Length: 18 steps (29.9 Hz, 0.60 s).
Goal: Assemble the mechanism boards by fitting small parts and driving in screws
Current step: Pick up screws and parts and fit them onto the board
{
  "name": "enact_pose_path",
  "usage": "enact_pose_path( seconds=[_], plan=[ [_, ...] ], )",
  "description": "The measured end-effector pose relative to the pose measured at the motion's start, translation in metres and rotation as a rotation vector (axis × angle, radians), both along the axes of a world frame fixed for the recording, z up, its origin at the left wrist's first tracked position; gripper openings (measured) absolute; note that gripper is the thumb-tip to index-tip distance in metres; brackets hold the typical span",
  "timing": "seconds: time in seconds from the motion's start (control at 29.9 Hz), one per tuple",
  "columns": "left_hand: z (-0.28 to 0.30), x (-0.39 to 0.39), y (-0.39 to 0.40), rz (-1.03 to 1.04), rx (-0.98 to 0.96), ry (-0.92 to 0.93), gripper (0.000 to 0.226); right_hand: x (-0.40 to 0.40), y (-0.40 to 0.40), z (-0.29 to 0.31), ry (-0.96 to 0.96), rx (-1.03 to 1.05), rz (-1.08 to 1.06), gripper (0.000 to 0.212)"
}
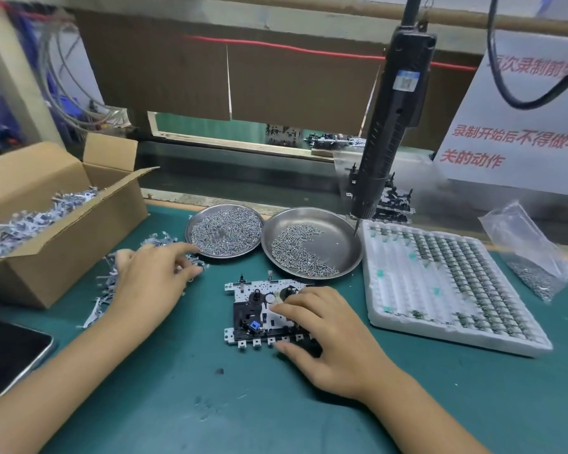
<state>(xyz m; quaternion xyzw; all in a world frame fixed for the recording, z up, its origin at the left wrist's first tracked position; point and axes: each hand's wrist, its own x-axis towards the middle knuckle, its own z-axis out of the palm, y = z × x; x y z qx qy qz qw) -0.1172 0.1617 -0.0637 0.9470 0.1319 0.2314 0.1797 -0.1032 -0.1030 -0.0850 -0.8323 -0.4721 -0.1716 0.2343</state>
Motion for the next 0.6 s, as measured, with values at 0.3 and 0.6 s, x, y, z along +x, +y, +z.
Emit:
enact_pose_path(
  seconds=[0.3,0.6],
  plan=[
    [0.015,-0.015,-0.026,-0.317,-0.479,-0.213,0.019,-0.002,0.005,0.001,0.097,0.388,-0.053,0.022],
    [0.002,-0.018,-0.078,-0.749,-0.555,-0.263,0.021,-0.004,0.011,0.01,0.674,0.61,0.029,0.025]
  ],
)
